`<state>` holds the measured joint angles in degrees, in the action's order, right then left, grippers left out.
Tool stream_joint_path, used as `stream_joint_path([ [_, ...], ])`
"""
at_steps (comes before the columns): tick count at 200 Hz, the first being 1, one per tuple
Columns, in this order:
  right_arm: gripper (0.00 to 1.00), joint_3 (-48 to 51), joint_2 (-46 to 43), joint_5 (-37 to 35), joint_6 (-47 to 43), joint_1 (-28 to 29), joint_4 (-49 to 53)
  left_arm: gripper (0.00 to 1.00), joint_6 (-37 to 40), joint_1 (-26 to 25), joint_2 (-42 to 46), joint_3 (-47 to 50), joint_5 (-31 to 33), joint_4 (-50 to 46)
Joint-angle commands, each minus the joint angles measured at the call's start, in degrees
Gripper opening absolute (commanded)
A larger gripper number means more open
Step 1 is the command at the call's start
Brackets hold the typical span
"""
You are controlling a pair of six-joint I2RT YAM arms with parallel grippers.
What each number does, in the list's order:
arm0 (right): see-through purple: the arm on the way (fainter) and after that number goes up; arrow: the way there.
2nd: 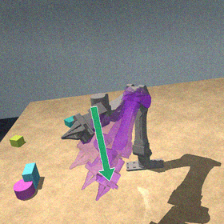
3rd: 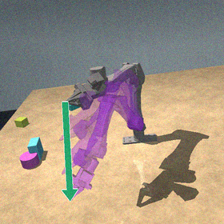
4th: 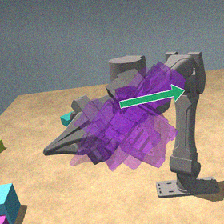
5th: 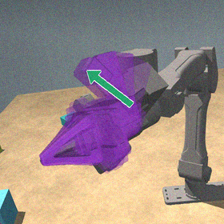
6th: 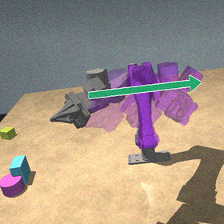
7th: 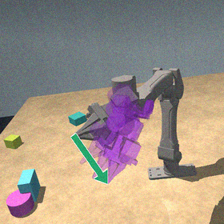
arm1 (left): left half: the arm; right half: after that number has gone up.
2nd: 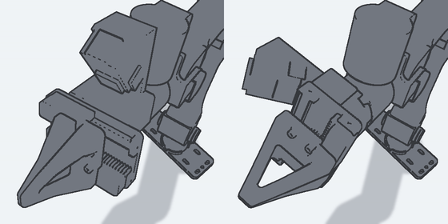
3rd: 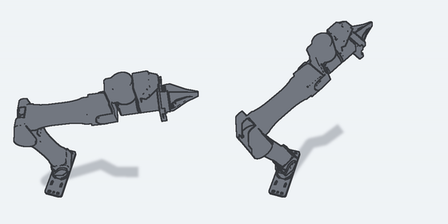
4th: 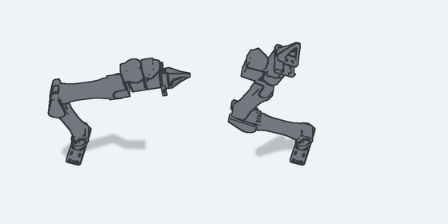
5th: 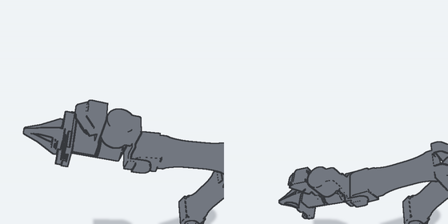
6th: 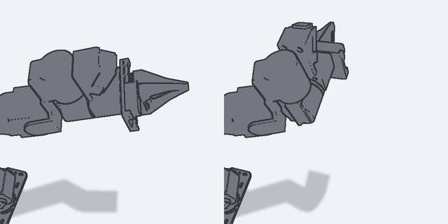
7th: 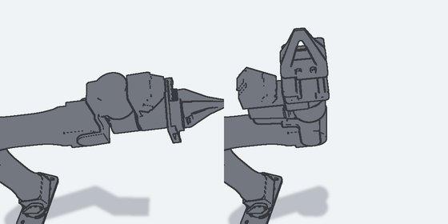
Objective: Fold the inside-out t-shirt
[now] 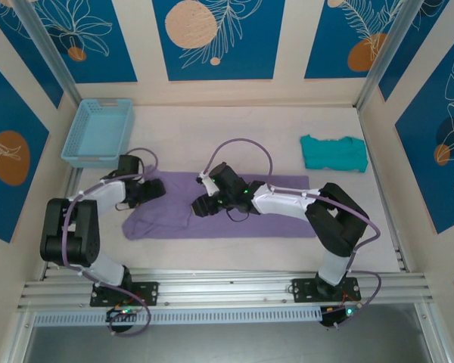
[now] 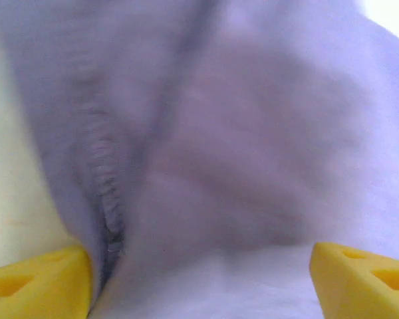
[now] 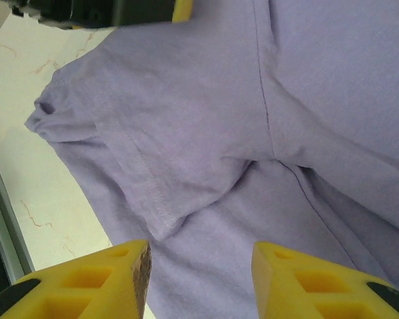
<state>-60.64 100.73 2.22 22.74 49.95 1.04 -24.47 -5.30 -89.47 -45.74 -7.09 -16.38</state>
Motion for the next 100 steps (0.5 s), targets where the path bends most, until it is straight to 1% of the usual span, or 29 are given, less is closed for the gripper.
stream_joint_path([
  [1,0.45,1.01,-0.48,1.56,1.16,-0.38,-0.60,0.77,0.65,-3.13,-0.53,1.13,-5.68,1.69],
  [26,0.45,1.66,-0.47,1.33,1.60,-0.38,-0.89,0.69,1.31,-4.89,-1.57,1.61,-6.77,2.47],
  [46,0.45,2.08,-0.85,0.71,1.79,-0.38,-0.58,0.57,1.45,-6.05,-1.31,2.56,-7.08,3.47],
  [90,0.45,3.03,-2.30,-0.84,1.93,-0.45,0.44,0.23,1.78,-6.12,0.85,5.10,-1.90,5.15],
  [100,0.45,3.32,-2.95,-1.30,1.87,-0.47,0.68,0.09,1.71,-5.96,0.96,5.54,-1.24,5.73],
])
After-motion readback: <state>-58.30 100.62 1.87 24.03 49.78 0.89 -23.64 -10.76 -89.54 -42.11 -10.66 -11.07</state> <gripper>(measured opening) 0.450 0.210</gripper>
